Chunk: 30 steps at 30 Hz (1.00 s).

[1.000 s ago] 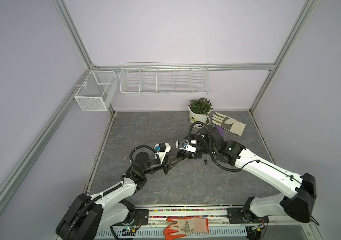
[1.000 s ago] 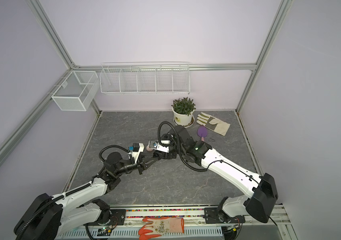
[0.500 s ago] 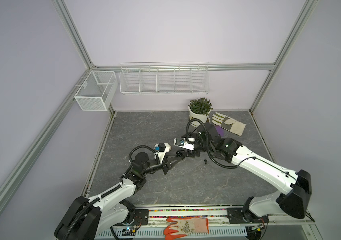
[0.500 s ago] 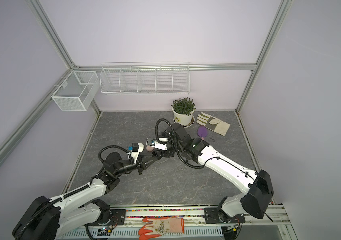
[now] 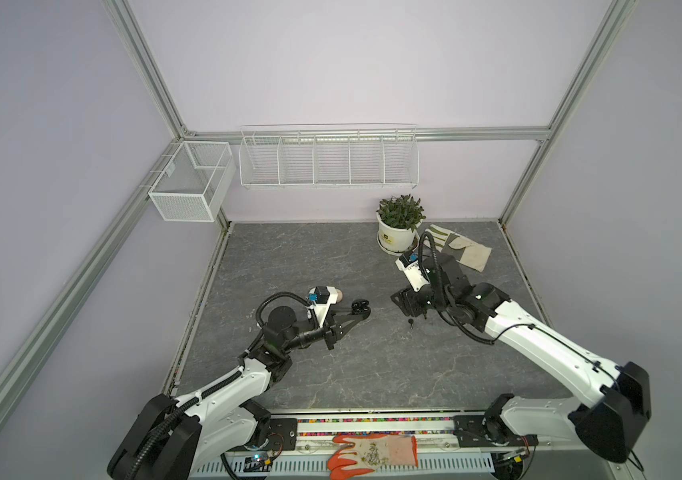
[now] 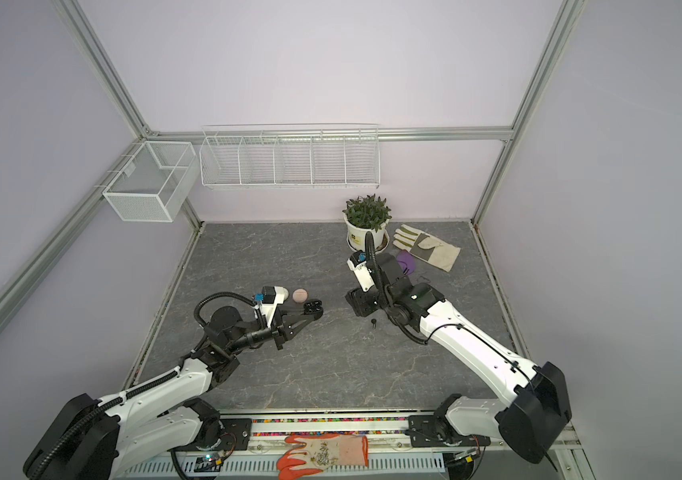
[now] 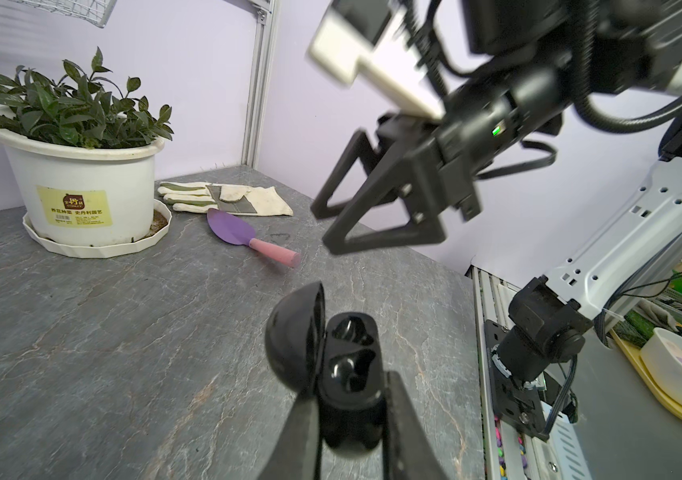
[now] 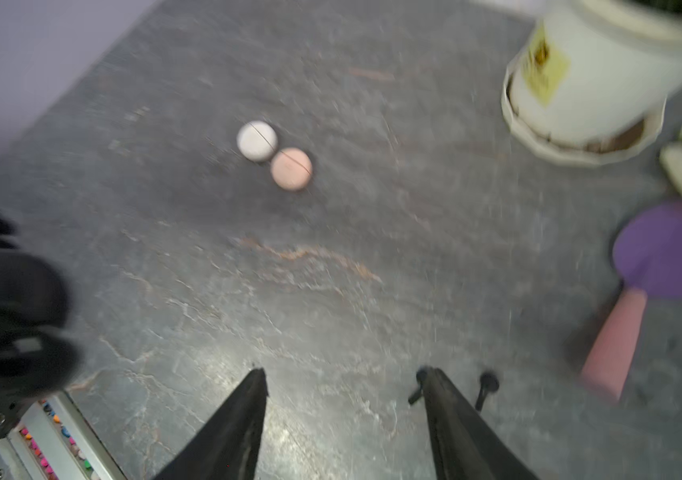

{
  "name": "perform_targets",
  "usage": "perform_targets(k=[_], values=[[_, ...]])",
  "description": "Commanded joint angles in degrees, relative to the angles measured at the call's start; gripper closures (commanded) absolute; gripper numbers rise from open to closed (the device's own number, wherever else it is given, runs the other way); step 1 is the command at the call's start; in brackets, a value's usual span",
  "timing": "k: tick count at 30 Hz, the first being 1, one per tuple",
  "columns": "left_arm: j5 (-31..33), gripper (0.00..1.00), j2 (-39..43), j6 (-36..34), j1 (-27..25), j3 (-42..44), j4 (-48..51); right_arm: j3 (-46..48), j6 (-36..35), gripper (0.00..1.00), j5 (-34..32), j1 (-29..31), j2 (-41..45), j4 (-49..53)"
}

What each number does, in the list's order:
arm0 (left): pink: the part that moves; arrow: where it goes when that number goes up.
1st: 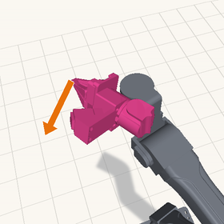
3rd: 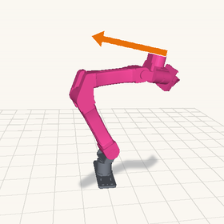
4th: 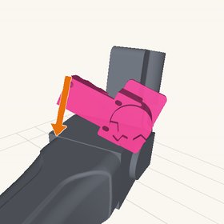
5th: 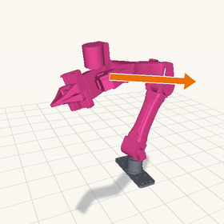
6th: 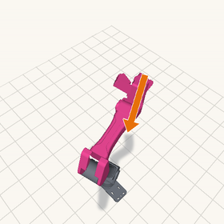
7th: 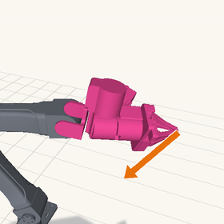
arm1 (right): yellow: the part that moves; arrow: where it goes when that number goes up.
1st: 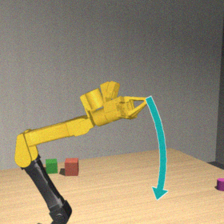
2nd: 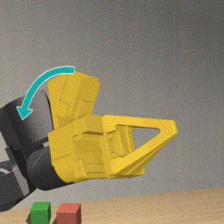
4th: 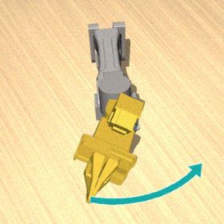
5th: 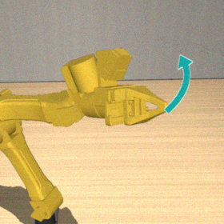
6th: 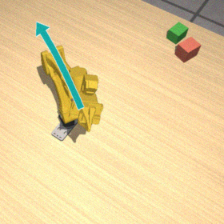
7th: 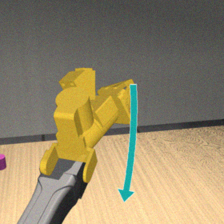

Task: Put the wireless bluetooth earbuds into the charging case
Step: 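Move the right gripper down over the black earbuds on the table, then grasp one black earbud with the right gripper and lift it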

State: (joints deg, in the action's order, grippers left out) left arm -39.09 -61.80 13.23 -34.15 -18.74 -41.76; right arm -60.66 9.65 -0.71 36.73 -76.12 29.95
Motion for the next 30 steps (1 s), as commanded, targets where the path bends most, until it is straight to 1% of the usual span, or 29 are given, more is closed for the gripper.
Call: perform_targets(k=[1, 3, 6, 10, 13, 19, 30], values=[[-1.6, 1.00, -2.0, 0.4, -0.1, -0.7, -2.9, 2.4, 10.4, 0.41, -1.4, -2.9, -5.6, 2.0], [-2.2, 1.00, -3.4, 0.8, -0.1, -0.8, -4.8, 1.7, 11.1, 0.43, 0.2, -3.8, -10.1, 2.5], [-2.4, 1.00, -4.9, 1.6, -0.1, -0.9, -7.1, 0.3, 11.4, 0.46, -0.2, -4.0, -16.2, 2.6], [-3.3, 1.00, -6.0, 2.6, -0.1, -1.1, -8.6, -0.8, 11.6, 0.49, -2.2, -4.1, -20.0, 2.9], [-3.6, 1.00, -6.5, 3.0, -0.2, -1.1, -9.1, -1.2, 12.4, 0.51, -3.7, -4.3, -21.2, 3.8], [-3.6, 1.00, -6.5, 2.5, -0.1, -1.2, -8.7, -1.6, 13.1, 0.55, -4.7, -4.8, -22.5, 4.2], [-3.3, 1.00, -6.6, 2.5, -0.1, -1.1, -8.3, -2.7, 13.5, 0.59, -3.6, -5.0, -26.1, 4.3]])
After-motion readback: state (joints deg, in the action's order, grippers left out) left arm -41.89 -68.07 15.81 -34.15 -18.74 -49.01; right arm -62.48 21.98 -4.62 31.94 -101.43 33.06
